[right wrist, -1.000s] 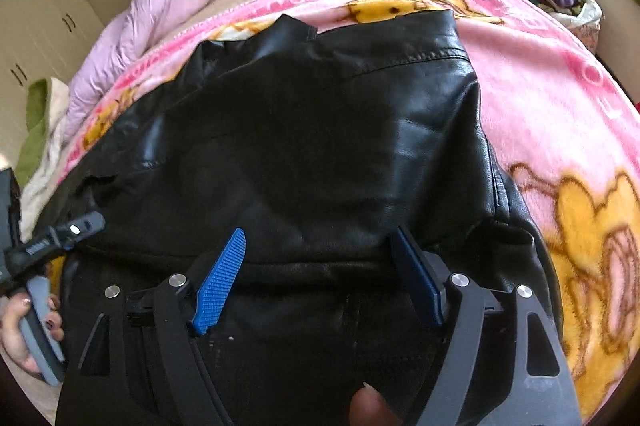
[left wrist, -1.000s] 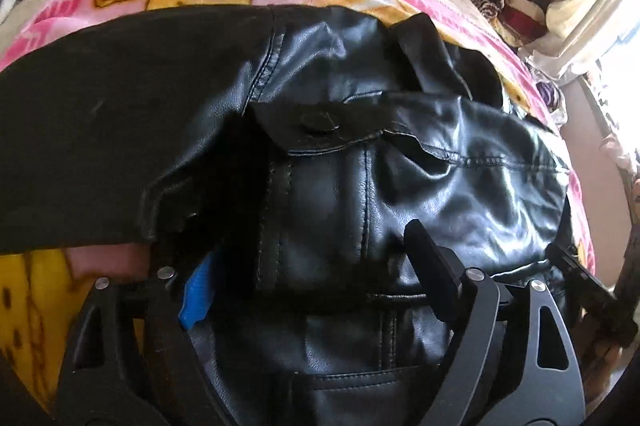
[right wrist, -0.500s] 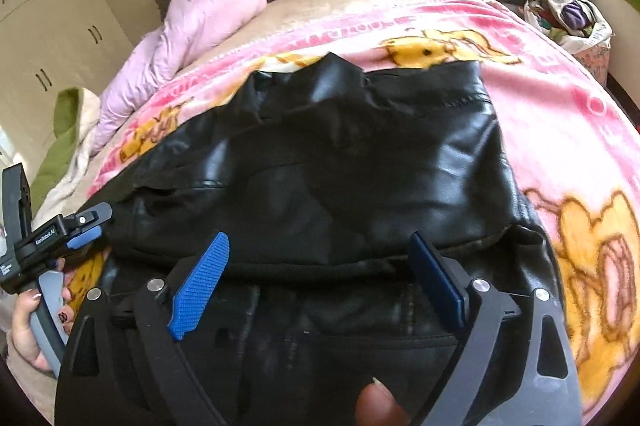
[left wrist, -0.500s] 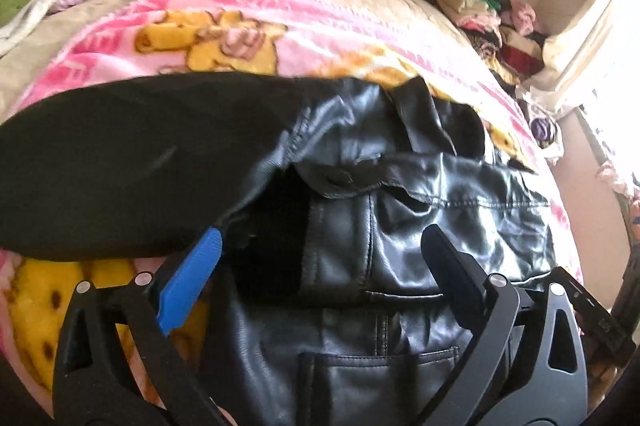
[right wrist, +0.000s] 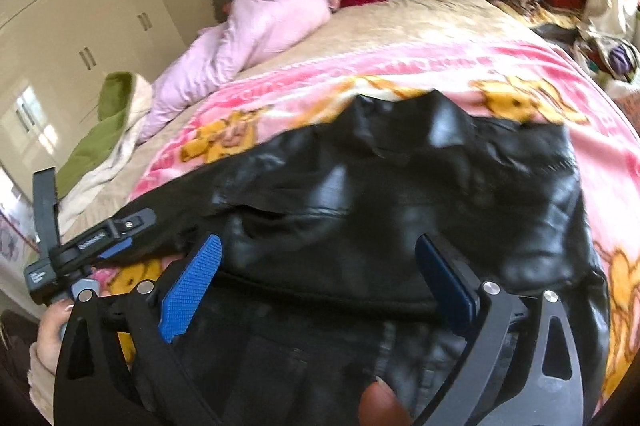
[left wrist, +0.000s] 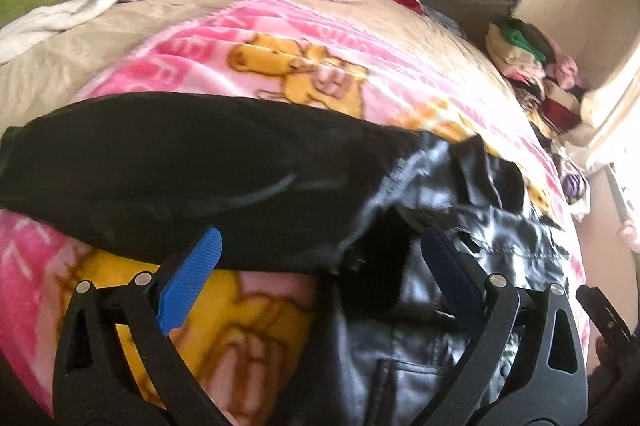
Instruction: Fold large clothes
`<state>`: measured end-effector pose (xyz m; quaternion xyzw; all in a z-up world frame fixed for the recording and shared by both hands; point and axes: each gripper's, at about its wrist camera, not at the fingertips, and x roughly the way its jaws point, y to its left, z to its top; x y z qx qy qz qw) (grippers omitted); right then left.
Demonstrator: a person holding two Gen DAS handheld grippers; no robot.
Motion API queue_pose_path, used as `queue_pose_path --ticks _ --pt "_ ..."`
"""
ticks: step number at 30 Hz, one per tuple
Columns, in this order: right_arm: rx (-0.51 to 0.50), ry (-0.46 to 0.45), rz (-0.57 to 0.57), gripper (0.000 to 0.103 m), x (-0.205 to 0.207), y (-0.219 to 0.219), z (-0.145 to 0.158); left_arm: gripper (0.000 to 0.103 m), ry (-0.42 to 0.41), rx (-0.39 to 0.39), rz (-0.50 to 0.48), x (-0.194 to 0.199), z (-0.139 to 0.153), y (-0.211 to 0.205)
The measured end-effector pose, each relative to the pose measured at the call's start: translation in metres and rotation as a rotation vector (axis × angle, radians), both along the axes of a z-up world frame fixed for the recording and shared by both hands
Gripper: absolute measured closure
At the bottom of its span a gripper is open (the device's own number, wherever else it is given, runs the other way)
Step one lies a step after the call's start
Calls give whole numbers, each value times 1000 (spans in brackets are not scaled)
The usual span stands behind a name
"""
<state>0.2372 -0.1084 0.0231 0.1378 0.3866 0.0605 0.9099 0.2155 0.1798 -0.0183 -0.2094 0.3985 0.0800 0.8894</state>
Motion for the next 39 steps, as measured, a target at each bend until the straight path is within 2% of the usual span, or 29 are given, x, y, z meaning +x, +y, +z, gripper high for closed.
queue_pose_path --ticks 4,10,17,24,26,31,36,39 --pt "-5 -26 48 5 11 31 12 9 -16 -54 58 -7 1 21" --pt "-8 -48 110 5 27 69 22 9 -45 -52 185 -20 5 56" --pt "-49 -70 191 5 49 119 25 9 -66 -65 381 -42 5 108" --pt "-48 -72 256 5 67 160 24 9 -96 -56 511 -60 9 134" --pt "-53 -70 270 5 69 170 23 9 -102 -40 540 -64 11 137" --pt "-63 -72 306 5 76 191 23 9 -111 -73 634 -77 7 153" --pt "-46 -68 335 5 81 204 21 9 -97 -69 711 -84 2 169" --pt "-52 -54 348 4 82 207 16 9 -86 -109 764 -92 -5 179"
